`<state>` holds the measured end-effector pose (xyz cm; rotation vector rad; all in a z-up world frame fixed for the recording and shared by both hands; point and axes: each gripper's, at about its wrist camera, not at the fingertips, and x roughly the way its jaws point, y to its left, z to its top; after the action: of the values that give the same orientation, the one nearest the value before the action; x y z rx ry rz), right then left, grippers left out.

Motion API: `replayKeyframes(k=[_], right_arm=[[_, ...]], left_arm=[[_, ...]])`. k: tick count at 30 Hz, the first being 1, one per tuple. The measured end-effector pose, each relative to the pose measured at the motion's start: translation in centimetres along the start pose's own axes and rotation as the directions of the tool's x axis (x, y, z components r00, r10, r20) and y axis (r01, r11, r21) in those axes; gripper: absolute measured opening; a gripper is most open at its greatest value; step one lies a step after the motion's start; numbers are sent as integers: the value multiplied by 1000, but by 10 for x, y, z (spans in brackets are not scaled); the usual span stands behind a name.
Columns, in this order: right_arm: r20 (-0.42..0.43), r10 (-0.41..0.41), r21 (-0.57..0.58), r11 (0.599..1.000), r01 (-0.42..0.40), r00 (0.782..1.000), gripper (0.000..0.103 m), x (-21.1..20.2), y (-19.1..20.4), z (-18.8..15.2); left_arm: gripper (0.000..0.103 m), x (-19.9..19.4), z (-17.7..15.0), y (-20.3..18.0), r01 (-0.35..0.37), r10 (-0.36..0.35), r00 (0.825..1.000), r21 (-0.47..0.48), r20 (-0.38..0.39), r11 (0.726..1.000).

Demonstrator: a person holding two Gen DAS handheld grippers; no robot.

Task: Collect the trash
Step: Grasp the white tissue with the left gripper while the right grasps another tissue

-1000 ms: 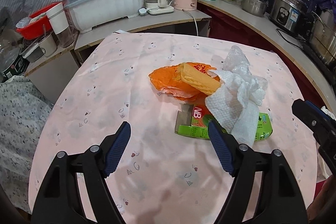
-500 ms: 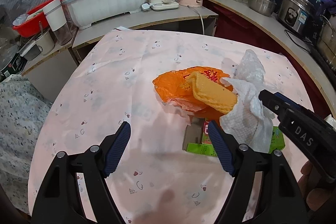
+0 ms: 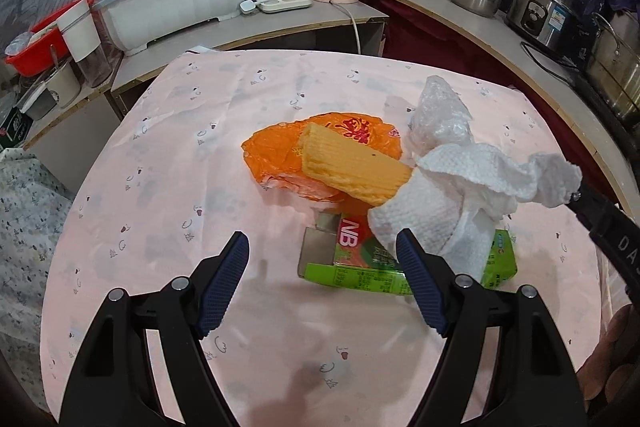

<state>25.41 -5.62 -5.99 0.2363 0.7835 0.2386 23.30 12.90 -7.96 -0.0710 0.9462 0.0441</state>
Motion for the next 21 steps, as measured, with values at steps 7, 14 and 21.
replayKeyframes(k=[7, 14, 21], right_arm=[[84, -57, 40, 998, 53, 995, 3, -44, -25, 6], [105, -101, 93, 991, 92, 989, 3, -61, -52, 6], [106, -117, 107, 989, 105, 987, 3, -64, -63, 5]], left_arm=[[78, -1, -3, -25, 68, -68, 998, 26, -12, 997], [78, 15, -5, -48, 111, -109, 993, 40, -54, 993], [51, 30, -5, -62, 128, -122, 989, 65, -88, 990]])
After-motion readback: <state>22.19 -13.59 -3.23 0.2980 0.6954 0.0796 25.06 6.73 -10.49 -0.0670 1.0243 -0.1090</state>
